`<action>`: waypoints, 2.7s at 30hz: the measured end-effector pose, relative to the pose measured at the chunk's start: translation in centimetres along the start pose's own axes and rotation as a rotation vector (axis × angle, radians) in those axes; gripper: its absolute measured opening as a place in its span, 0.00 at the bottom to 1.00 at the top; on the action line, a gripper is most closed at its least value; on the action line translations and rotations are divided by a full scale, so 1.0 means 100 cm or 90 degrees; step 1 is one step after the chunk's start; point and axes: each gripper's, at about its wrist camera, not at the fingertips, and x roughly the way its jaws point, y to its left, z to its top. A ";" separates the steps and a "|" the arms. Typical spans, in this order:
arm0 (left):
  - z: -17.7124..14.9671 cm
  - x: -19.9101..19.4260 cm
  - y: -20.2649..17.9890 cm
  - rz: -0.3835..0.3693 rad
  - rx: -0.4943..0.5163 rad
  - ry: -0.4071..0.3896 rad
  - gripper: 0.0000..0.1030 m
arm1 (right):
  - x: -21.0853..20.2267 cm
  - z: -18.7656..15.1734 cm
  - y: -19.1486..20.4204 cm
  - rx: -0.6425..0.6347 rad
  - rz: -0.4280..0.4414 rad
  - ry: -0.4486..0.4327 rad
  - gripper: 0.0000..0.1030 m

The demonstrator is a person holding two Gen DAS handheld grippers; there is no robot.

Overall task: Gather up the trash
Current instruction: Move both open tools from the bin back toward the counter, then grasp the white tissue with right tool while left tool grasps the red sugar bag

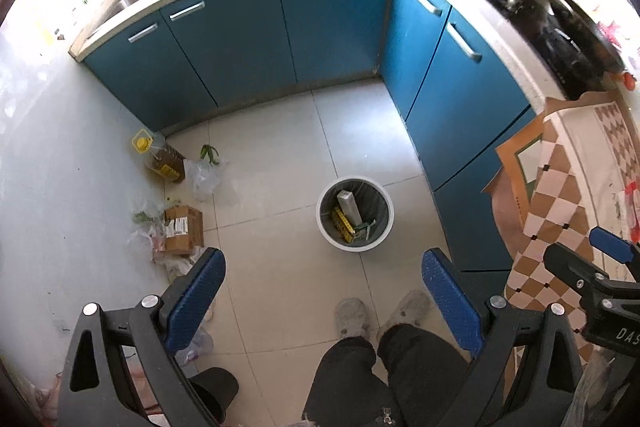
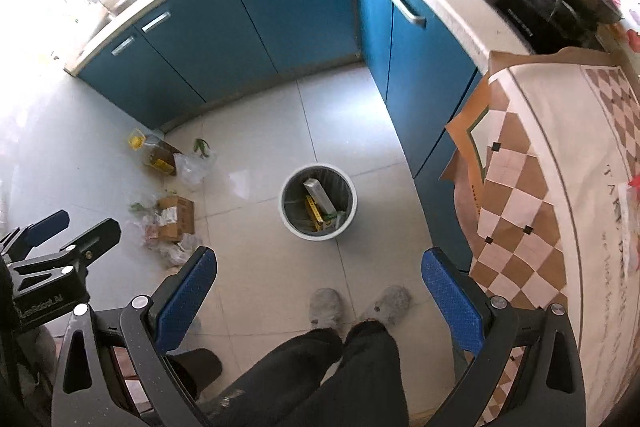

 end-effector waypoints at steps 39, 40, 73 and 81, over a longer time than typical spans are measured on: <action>-0.008 0.085 -0.632 -0.104 0.299 0.171 0.51 | -0.091 -0.223 -0.670 0.775 -0.200 -0.121 1.00; -0.008 0.084 -0.634 -0.095 0.302 0.161 0.47 | -0.087 -0.218 -0.672 0.770 -0.208 -0.118 1.00; 0.107 -0.113 -0.479 -0.174 0.287 -0.192 0.04 | -0.129 -0.097 -0.537 0.495 -0.125 -0.254 0.06; 0.117 -0.102 -0.324 -0.138 0.213 -0.210 0.04 | -0.125 -0.051 -0.410 0.407 -0.098 -0.252 0.06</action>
